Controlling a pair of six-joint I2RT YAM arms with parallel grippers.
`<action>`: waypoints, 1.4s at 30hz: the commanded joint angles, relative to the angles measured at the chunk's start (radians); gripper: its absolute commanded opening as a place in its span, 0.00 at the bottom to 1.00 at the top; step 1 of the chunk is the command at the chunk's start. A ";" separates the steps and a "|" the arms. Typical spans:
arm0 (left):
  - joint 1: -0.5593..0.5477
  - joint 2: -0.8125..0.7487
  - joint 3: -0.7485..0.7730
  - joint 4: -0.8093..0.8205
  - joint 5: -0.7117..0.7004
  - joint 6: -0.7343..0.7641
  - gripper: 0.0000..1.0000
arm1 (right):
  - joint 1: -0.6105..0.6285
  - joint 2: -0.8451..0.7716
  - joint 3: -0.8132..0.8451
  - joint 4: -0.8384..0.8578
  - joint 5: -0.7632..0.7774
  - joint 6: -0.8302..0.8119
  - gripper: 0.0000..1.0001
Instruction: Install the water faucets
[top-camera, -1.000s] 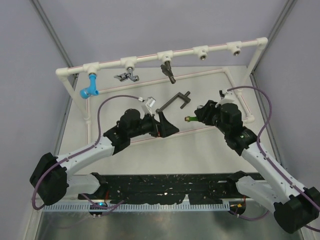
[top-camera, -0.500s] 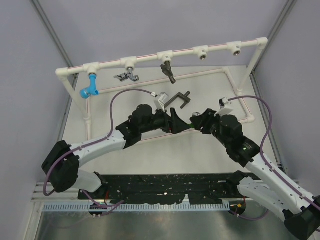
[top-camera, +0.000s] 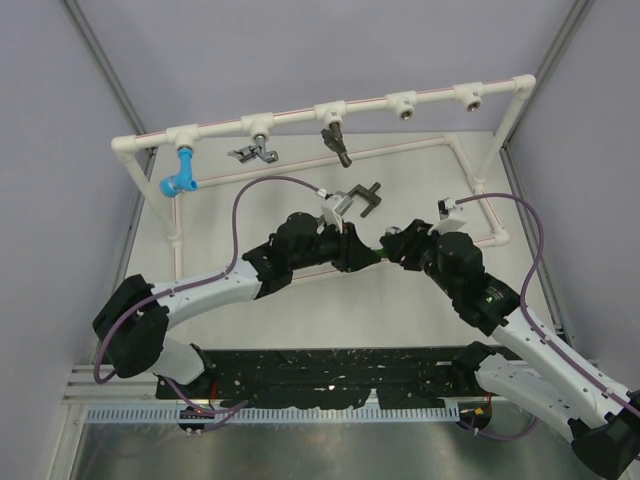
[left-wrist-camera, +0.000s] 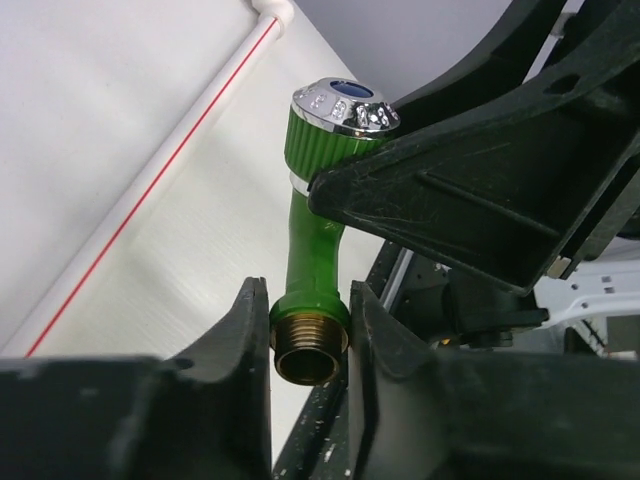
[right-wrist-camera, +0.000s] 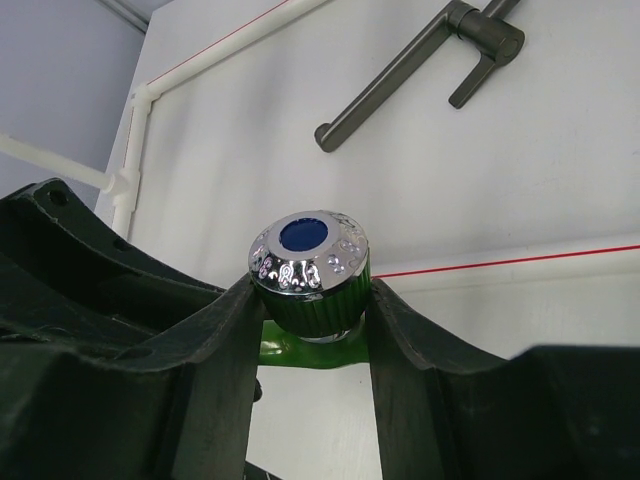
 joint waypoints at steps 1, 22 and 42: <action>-0.005 -0.026 0.025 0.013 -0.021 0.061 0.06 | 0.010 -0.009 0.013 0.035 0.022 0.020 0.08; 0.237 -0.471 -0.258 0.070 0.265 -0.010 0.00 | 0.007 -0.152 0.114 0.072 -0.407 -0.472 1.00; 0.203 -0.563 -0.162 0.246 0.420 -0.107 0.00 | 0.012 0.081 0.136 0.529 -0.990 -0.382 0.89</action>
